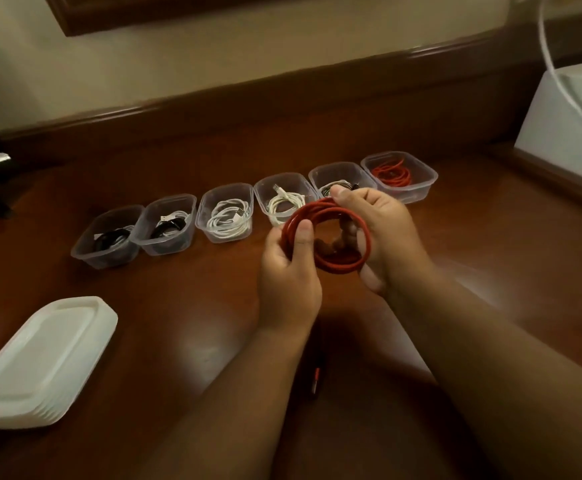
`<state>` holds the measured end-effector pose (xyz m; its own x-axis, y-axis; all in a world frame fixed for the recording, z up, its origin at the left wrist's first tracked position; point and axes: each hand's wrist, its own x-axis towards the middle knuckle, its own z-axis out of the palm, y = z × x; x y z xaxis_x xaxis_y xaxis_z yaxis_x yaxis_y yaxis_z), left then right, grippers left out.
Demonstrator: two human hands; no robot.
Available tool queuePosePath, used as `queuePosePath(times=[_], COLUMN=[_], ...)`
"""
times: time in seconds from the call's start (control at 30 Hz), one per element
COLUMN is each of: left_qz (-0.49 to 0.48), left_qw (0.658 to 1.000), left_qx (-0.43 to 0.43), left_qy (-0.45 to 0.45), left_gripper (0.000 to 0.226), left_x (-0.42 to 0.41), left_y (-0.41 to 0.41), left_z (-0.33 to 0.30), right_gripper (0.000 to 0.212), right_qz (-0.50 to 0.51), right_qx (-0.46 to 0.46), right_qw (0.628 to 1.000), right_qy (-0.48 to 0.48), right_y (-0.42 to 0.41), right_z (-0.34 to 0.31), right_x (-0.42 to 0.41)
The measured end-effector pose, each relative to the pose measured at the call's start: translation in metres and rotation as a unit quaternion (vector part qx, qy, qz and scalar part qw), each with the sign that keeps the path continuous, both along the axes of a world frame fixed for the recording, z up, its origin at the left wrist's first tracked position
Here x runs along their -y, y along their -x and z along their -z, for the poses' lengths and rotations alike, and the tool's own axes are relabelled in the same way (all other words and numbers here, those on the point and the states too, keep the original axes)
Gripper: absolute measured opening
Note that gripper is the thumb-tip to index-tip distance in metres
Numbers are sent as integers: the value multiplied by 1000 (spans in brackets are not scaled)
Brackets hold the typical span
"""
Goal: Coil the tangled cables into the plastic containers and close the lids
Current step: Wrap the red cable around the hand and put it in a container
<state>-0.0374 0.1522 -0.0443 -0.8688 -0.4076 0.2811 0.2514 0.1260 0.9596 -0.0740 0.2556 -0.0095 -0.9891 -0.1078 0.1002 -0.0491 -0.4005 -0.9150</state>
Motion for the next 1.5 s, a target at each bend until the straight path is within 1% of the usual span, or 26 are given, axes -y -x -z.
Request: queuePosePath(times=[0.03, 0.1, 0.13, 0.17, 0.2, 0.27, 0.37, 0.43, 0.53, 0.6, 0.7, 0.77, 0.83, 0.93, 1.0, 1.07, 1.13, 1.2, 1.27, 1.33, 1.4, 1.47, 1.5], left_qz=[-12, -43, -54, -59, -60, -57, -67, -88, -110, -105, -70, -41, -18, 33, 83, 129, 181, 239, 307, 372, 404, 385, 359], left_qw=[1000, 999, 998, 998, 997, 998, 995, 992, 992, 992, 996, 997, 999, 999, 997, 990, 974, 951, 927, 911, 909, 918, 923], left_qx=[-1, -9, -18, -27, -33, -34, -49, -53, -34, -40, -55, -56, -46, -17, -1, -14, -13, 7, 25, 47, 72, 88, 100], left_qy=[11, 25, 27, 28, 26, 21, 48, 68, 57, 56, 30, 19, 1, -36, -8, 60, 135, 194, 213, 170, 67, -37, -90], left_gripper=[12, 12, 13, 13, 16, 19, 15, 12, 13, 18, 27, 27, 25, 28, 37, 47, 57, 53, 41, 28, 22, 22, 25], left_x=[-1, 0, 0, 1, 2, 3, 3, 3, 3, 5, 5, 5, 7, 15, 21, 26, 28, 29, 31, 33, 33, 33, 33], left_y=[0, 1, 1, 1, 0, -1, -2, 1, 6, 8, 6, 7, 10, 9, 3, -3, -9, -15, -19, -23, -25, -23, -21], left_z=[0, 1, 1, 1, 1, 1, 3, 6, 7, 8, 5, 3, -1, -6, -10, -13, -17, -20, -27, -34, -38, -39, -37], right_gripper=[24, 39, 46, 46, 40, 31, 19, 15, 13, 10, 7, 7, 9, 15, 18, 18, 18, 17, 14, 10, 8, 6, 6], right_qz=[-14, -77, -115, -139, -144, -112, -83, -74, -44, -39, -46, -50, -44, -14, 8, 24, 31, 38, 49, 61, 65, 45, 26], right_qx=[20, 47, 36, 11, -14, -38, -49, -37, -37, -49, -63, -37, 36, 152, 200, 218, 224, 222, 199, 155, 104, 62, 50], right_qw=[1000, 996, 993, 990, 989, 992, 991, 990, 993, 994, 995, 997, 998, 978, 963, 958, 958, 961, 970, 983, 993, 995, 996], right_qy=[-11, -4, 4, 3, -4, -34, -89, -113, -105, -85, -65, -37, 26, 144, 182, 183, 174, 160, 127, 75, -3, -66, -72], right_y=[-2, -6, -7, -9, -11, -11, -8, -8, -12, -15, -16, -13, -5, 11, 21, 27, 29, 28, 27, 26, 24, 20, 17], right_z=[0, -1, -2, -2, -1, -1, 1, 3, 8, 10, 9, 10, 12, 14, 16, 19, 21, 21, 21, 23, 24, 22, 20], right_x=[-1, -6, -8, -8, -7, -6, -6, -4, 5, 8, 6, 7, 7, 0, -10, -15, -16, -15, -14, -13, -12, -10, -7])
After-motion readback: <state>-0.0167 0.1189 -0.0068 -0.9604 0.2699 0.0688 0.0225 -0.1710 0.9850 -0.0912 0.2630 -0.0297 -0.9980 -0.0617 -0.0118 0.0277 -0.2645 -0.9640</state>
